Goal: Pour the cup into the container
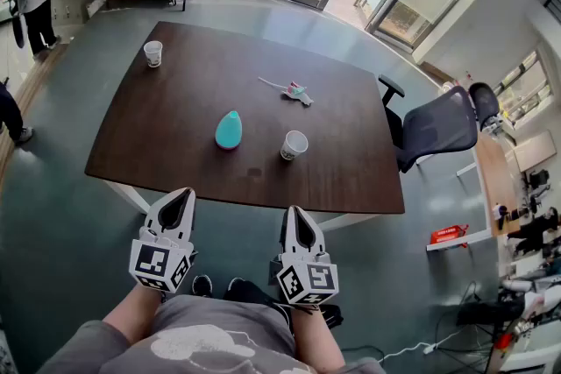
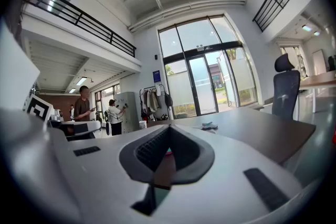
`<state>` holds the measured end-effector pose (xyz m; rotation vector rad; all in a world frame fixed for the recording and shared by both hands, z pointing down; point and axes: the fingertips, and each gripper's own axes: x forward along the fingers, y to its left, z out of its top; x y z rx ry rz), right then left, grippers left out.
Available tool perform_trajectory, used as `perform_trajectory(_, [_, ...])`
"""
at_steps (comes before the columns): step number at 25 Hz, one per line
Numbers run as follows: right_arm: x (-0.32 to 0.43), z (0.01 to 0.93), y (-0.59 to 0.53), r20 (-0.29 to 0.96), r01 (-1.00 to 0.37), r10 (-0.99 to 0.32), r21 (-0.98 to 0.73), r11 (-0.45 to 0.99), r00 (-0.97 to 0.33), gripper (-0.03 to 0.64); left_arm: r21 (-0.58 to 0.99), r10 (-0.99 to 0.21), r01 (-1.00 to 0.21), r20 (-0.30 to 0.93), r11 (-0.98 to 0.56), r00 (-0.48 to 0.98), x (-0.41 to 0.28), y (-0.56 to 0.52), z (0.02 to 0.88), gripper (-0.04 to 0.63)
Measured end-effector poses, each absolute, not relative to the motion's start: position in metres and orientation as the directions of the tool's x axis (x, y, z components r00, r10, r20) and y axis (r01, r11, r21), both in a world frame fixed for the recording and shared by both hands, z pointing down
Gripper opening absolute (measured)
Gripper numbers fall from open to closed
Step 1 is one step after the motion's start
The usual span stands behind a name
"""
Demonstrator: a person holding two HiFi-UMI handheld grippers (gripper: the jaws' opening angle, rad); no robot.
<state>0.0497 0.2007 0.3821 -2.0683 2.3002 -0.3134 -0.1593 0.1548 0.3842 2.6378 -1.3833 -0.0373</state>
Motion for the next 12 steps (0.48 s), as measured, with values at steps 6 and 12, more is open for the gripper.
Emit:
perform_trajectory(6, [0.063,0.391,0.189,0.121,-0.982,-0.988,-0.176,0.072,-0.094,-0.013,0.125,-0.814,-0.816,0.075,-0.565,0.576,-0.151,0.139,0.396,0.006])
perform_trajectory(12, [0.088,0.406,0.157,0.131,-0.983,-0.987,-0.171,0.067,-0.090,-0.014,0.116,-0.825,-0.831,0.111,-0.544,0.555,-0.139,0.113,0.412,0.006])
